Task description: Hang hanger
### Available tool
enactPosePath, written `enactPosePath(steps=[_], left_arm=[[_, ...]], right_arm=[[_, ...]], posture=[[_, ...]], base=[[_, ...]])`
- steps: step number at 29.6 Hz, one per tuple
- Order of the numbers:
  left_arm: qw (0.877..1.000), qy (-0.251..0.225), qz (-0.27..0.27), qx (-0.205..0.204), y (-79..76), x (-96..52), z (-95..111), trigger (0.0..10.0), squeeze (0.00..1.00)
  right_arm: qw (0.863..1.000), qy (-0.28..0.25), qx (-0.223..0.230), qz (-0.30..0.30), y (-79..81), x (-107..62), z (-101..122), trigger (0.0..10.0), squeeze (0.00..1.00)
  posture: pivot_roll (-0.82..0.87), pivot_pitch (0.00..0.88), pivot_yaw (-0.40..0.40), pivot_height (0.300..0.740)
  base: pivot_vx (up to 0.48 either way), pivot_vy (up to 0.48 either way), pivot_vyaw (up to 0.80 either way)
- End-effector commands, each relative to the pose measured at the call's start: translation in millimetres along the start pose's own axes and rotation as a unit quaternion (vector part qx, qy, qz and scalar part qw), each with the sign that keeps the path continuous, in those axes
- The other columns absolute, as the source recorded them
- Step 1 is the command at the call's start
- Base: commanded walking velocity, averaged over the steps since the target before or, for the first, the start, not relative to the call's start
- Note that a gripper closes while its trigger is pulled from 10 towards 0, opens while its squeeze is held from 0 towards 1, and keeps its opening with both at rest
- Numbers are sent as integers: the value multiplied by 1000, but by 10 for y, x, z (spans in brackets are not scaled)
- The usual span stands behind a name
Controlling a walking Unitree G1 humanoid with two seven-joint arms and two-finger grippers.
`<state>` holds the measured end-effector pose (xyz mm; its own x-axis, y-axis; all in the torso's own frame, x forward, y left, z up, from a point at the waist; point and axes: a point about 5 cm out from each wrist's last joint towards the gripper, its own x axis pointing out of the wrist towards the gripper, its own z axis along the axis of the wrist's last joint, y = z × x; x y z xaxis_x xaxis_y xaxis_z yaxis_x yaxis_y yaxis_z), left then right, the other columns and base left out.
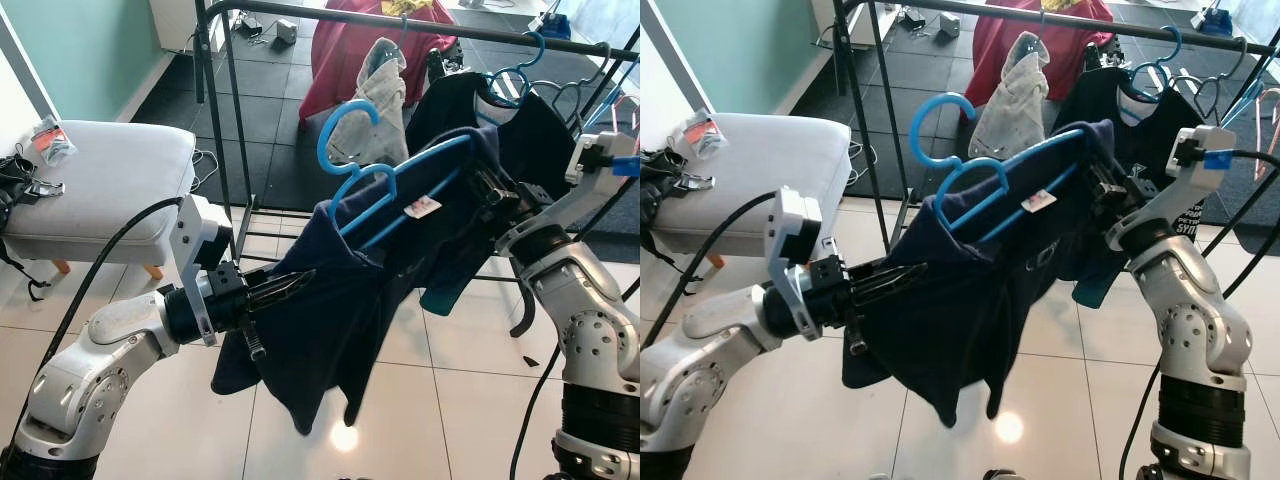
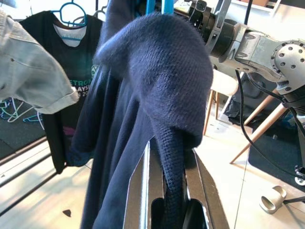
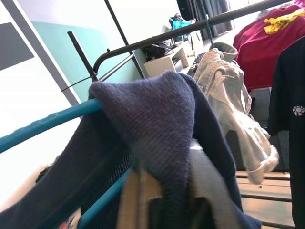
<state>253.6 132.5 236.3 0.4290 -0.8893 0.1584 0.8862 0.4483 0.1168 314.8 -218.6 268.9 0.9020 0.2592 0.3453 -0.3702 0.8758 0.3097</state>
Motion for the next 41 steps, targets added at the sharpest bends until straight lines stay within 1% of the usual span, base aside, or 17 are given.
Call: enactPosePath(steps=[1,9,15,19,22,23,24,26,27,29,30,32,35,37,39,40,41], left_arm=[[1000,-3,-13,20,-15,-9,38,10000,0],[999,29,-9,40,48,-133,5,10000,0],[987,131,-24,86,166,-494,-108,10000,0],[985,145,-29,87,221,-628,-78,10000,0],[989,123,-29,80,251,-680,9,10000,0],[996,52,-25,66,256,-629,161,10000,0],[996,52,-25,66,256,-629,161,10000,0],[998,-26,-26,48,246,-563,303,10000,0],[998,-26,-26,48,246,-563,303,10000,0],[995,-96,-14,32,269,-494,386,10000,0],[995,-96,-14,32,269,-494,386,10000,0],[988,-156,-13,4,271,-425,421,10000,0],[986,-167,-14,-10,262,-352,380,10000,0],[991,-135,-20,-3,238,-226,269,10000,0],[992,-120,-25,3,228,-187,232,10000,0],[994,-104,-27,8,228,-162,197,10000,0],[996,-82,-27,22,239,-144,162,10000,0]], right_arm=[[999,-25,-5,-20,-66,-41,86,0,0],[999,-32,-8,-35,-122,-61,129,0,0],[997,-51,0,-59,-252,-114,246,0,0],[996,-60,13,-71,-315,-148,275,0,0],[995,-60,23,-78,-348,-170,262,0,0],[996,-37,23,-81,-345,-170,170,0,0],[996,-37,23,-81,-345,-170,170,0,0],[996,-11,26,-81,-323,-160,55,0,0],[996,-11,26,-81,-323,-160,55,0,0],[997,6,33,-72,-271,-144,-40,0,0],[997,6,33,-72,-271,-144,-40,0,0],[997,19,40,-58,-196,-120,-124,0,0],[998,26,48,-40,-124,-102,-165,0,0],[998,48,33,32,96,-97,-230,10000,0],[996,59,26,63,188,-105,-262,10000,0],[992,74,23,99,280,-133,-304,10000,122],[986,92,10,141,374,-187,-353,10000,122]], posture=[[-79,178,-34,740],[-78,183,-35,740],[-79,185,-36,740],[-76,187,-35,740],[-76,187,-35,740],[-77,188,-34,740],[-77,188,-34,740],[-80,188,-35,740],[-80,188,-35,740],[-79,187,-36,740],[-79,187,-36,740],[-80,187,-36,740],[-85,187,-35,740],[-86,186,-36,740],[-87,186,-35,740],[-87,186,-35,740],[-87,186,-35,740]], base=[[0,0,0],[0,0,0],[0,0,0],[0,0,0],[0,0,0],[0,0,0],[0,0,0],[0,0,0],[0,0,0],[0,0,0],[0,0,0],[0,0,0],[0,0,0],[0,0,0],[0,0,0],[0,0,0],[0,0,0]])
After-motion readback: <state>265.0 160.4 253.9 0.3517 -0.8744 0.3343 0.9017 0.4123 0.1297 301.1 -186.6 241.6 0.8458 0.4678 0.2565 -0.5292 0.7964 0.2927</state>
